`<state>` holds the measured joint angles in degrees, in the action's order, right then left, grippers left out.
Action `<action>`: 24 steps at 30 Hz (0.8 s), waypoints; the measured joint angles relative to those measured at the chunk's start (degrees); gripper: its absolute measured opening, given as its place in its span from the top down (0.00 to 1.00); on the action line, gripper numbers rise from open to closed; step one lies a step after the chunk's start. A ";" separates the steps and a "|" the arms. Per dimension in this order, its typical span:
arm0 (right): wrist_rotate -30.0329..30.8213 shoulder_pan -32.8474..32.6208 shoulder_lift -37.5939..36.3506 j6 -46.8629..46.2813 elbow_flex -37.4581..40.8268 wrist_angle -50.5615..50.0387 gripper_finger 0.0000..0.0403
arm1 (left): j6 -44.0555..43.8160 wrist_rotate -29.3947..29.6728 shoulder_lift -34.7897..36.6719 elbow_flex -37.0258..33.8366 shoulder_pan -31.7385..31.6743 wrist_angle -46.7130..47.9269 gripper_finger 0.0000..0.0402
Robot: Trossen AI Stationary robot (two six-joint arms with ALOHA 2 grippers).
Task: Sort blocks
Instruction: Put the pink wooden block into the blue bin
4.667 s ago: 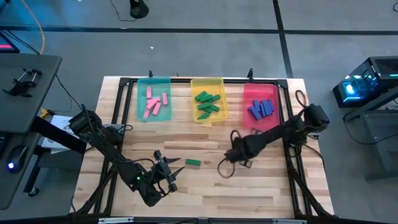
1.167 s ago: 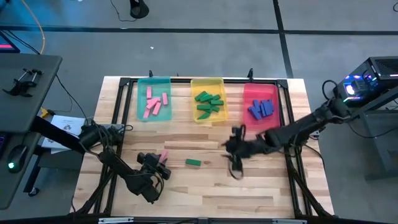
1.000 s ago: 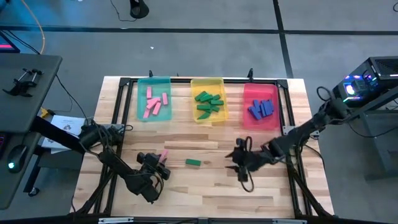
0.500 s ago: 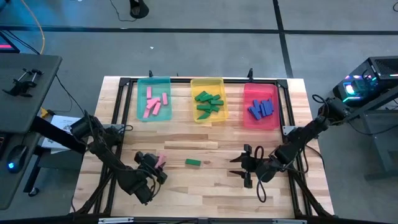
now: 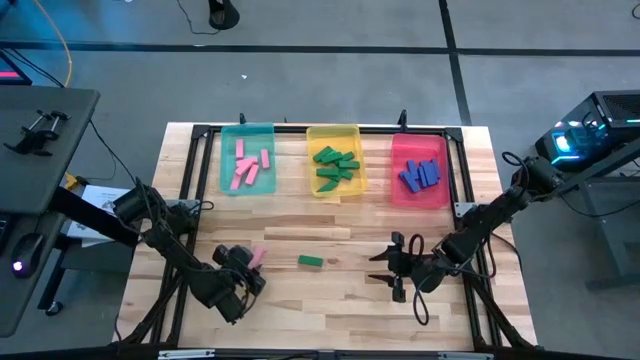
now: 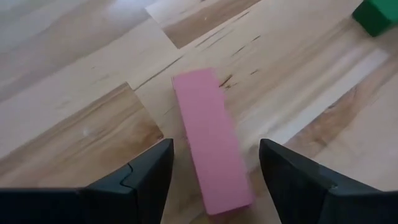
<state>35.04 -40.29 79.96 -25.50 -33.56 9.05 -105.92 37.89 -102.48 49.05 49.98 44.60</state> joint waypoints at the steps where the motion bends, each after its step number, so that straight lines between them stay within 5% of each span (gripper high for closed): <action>1: -0.01 -0.01 0.00 0.01 0.00 0.11 0.53 | 0.07 -0.12 0.00 -0.80 0.00 -1.23 0.43; 6: -0.03 -0.42 0.58 0.44 0.00 1.22 0.53 | 0.41 1.07 0.35 -3.65 0.07 -5.66 0.52; 12: -0.57 0.08 7.83 7.61 0.00 6.93 0.53 | 3.27 12.03 -0.14 -4.01 -0.75 -7.99 0.84; 17: -3.09 5.68 13.72 15.56 0.00 19.56 0.53 | 6.75 19.65 1.44 -2.09 -6.64 -3.69 0.84; 24: -8.94 16.93 12.52 23.44 -0.02 25.22 0.53 | 19.53 16.97 15.25 1.30 -24.63 18.74 0.84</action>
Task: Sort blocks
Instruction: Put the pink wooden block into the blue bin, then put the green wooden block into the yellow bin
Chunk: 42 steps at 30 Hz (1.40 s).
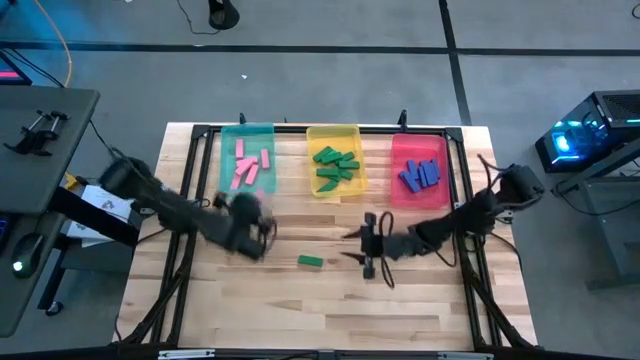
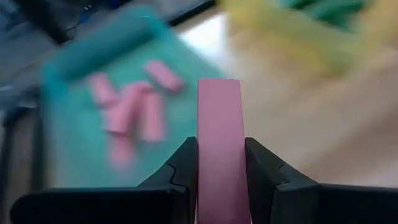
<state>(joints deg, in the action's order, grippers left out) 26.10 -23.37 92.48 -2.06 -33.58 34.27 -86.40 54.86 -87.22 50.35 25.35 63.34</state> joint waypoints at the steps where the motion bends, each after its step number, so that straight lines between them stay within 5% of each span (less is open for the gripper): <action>1: -1.77 1.66 -0.39 0.68 -0.01 0.42 0.53 | 3.61 -0.89 2.97 -0.19 -3.21 1.59 0.84; 6: -9.33 8.02 -1.09 1.02 -0.04 1.06 0.53 | 27.83 -8.25 17.91 -2.48 -23.59 1.66 0.84; 10: -12.80 10.73 -1.09 1.02 -0.04 1.27 0.53 | 51.58 -18.78 25.55 -5.75 -43.61 -9.68 0.84; 14: -15.61 11.93 -1.09 0.64 -1.52 0.15 0.53 | 69.52 -35.25 25.52 -11.44 -59.74 -28.64 0.84; 17: -16.95 11.53 -1.07 0.87 -4.83 -6.36 0.53 | 74.80 -39.99 20.89 -14.31 -66.31 -36.24 0.84; 24: -16.95 8.58 -0.09 -1.79 -12.45 -17.39 0.53 | 76.51 -39.00 9.39 -14.94 -71.13 -42.69 0.84; 29: -16.91 6.18 4.61 -5.07 -15.06 -17.74 0.53 | 78.01 -38.57 6.60 -14.69 -71.22 -46.20 0.68; 36: -16.89 4.87 16.42 -4.97 -21.87 -14.67 0.52 | 82.60 -45.13 11.96 -11.62 -71.18 -41.95 0.45; 42: -16.81 7.37 24.91 -3.27 -29.45 -14.89 0.43 | 79.71 -44.84 24.56 -8.61 -68.16 -32.16 0.40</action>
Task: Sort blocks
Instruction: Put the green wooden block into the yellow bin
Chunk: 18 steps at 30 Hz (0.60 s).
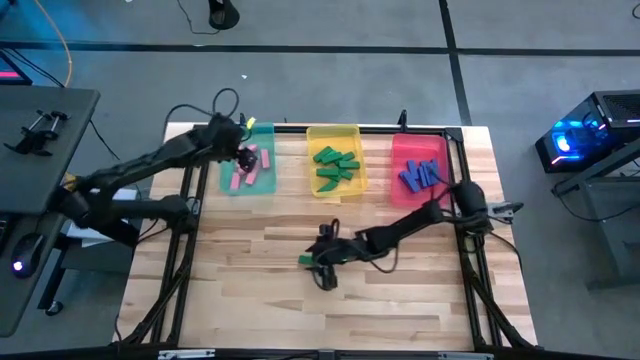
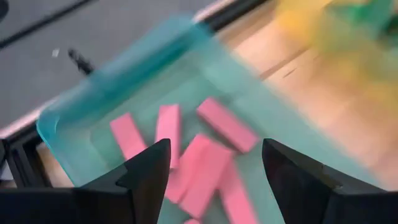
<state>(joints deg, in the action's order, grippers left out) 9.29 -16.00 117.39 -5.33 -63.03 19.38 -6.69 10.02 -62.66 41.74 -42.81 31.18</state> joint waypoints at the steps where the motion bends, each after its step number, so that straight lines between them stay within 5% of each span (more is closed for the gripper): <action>1: 0.06 0.49 1.12 -0.70 -1.10 -0.62 0.42 | -0.87 0.28 2.75 0.00 1.24 0.80 0.40; 10: 0.15 2.21 6.30 -5.00 -3.49 -3.93 0.47 | -9.84 4.35 22.91 -3.38 20.44 1.45 0.40; 18: 3.14 3.49 4.97 -5.29 -3.35 -3.92 0.84 | -11.74 19.14 24.99 -7.94 41.86 -8.08 0.42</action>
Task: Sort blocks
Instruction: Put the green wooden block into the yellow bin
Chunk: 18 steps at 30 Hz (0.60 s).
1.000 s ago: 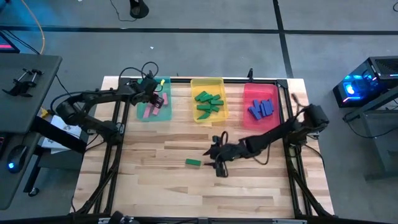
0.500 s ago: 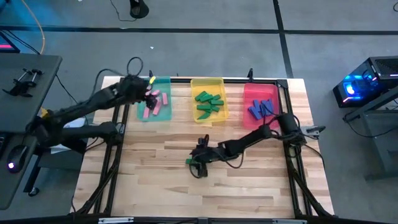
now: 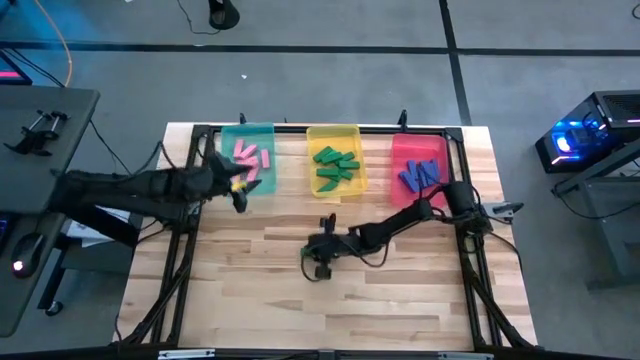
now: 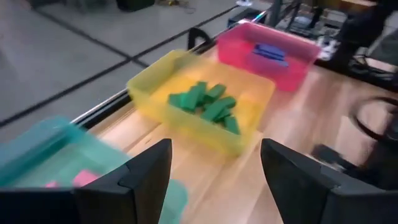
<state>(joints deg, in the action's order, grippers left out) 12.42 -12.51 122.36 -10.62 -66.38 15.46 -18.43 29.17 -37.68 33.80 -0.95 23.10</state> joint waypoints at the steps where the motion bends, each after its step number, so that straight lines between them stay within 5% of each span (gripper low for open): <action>1: 0.62 0.80 -1.24 0.68 0.13 -1.17 0.84 | 0.36 1.75 -0.65 -0.50 2.38 -1.59 0.43; 7: 7.12 10.23 -14.35 6.07 0.01 -9.20 0.84 | -0.40 8.17 -6.17 -2.05 12.94 -8.19 0.46; 14: -9.04 30.51 -20.02 5.20 0.03 -14.76 0.84 | -3.92 13.50 -13.98 -2.05 20.42 -10.77 0.48; 18: -12.65 38.46 -17.36 6.40 0.25 -16.96 0.84 | -8.74 14.41 -19.16 -2.03 22.96 -11.17 0.48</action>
<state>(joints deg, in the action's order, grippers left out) -0.23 25.95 104.99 -4.22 -66.13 -1.51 -27.16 43.58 -56.84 31.77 22.02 11.93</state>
